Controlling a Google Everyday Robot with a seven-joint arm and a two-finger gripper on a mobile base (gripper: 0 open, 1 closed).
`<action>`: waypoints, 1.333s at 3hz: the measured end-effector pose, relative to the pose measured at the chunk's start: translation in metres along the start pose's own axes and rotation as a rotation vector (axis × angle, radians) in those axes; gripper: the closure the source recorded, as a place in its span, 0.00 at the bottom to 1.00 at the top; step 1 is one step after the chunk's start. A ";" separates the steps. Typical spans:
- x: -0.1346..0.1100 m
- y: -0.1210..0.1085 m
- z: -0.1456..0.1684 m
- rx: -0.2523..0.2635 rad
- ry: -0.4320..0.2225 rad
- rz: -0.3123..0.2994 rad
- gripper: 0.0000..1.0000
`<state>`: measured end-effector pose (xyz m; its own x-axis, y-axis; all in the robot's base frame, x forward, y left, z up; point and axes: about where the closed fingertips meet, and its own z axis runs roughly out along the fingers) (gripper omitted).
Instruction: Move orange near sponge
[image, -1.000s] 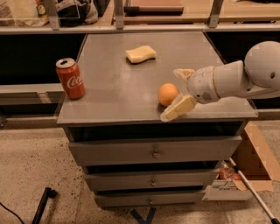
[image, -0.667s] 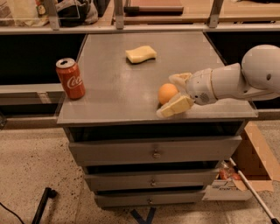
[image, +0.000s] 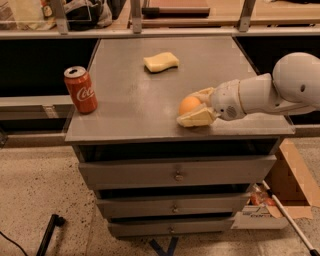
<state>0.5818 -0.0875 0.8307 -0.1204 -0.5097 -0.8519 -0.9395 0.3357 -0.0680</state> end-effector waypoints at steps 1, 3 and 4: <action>-0.001 0.001 0.002 -0.004 0.000 -0.003 0.88; -0.020 -0.020 -0.004 0.057 0.021 -0.057 1.00; -0.046 -0.057 -0.019 0.131 0.042 -0.116 1.00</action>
Offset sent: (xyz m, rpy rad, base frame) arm -0.0003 0.0020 -0.0001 -0.0003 -0.0002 0.0038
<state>0.6345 -0.0981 0.8838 -0.0296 -0.5829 -0.8120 -0.8982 0.3719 -0.2343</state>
